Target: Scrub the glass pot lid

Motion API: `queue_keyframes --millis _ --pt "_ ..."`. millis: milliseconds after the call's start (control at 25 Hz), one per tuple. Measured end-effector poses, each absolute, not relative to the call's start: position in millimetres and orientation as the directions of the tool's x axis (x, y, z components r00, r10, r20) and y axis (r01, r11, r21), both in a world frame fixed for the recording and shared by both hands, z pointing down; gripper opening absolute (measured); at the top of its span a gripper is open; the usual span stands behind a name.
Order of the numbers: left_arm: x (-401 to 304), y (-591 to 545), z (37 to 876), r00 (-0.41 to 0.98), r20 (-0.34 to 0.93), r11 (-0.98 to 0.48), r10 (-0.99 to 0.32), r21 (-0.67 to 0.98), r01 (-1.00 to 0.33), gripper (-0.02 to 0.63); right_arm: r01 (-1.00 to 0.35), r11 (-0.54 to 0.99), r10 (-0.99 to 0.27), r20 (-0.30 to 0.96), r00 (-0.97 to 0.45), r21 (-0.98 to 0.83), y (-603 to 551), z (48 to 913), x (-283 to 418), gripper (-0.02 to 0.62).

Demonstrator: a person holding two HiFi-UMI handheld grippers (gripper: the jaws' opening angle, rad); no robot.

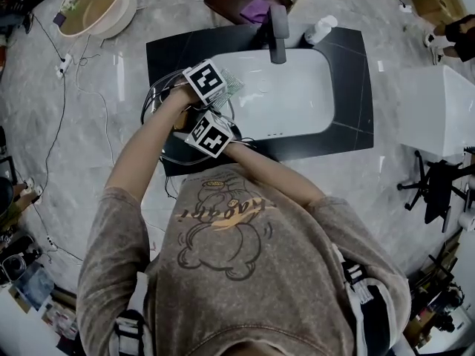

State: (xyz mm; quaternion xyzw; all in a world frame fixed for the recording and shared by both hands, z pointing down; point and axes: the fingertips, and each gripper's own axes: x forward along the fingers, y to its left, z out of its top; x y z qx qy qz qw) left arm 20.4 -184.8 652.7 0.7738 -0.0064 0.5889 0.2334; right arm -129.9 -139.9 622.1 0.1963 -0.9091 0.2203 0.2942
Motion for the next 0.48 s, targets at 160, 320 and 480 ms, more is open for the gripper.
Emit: queue_keyframes --millis 160,320,480 --pt "24 -193 653 0.325 0.915 -0.897 0.241 0.338 -0.285 0.086 -0.49 0.824 -0.232 0.621 -0.749 -0.284 -140 622 -130 0.341" --pt "27 -207 657 0.397 0.895 -0.868 0.202 0.352 -0.35 0.087 -0.481 0.827 -0.219 0.622 -0.752 -0.29 -138 624 -129 0.341" --pt "24 -206 651 0.463 0.862 -0.824 0.205 0.407 -0.393 0.089 -0.454 0.845 -0.195 0.628 -0.753 -0.282 -136 624 -126 0.34"
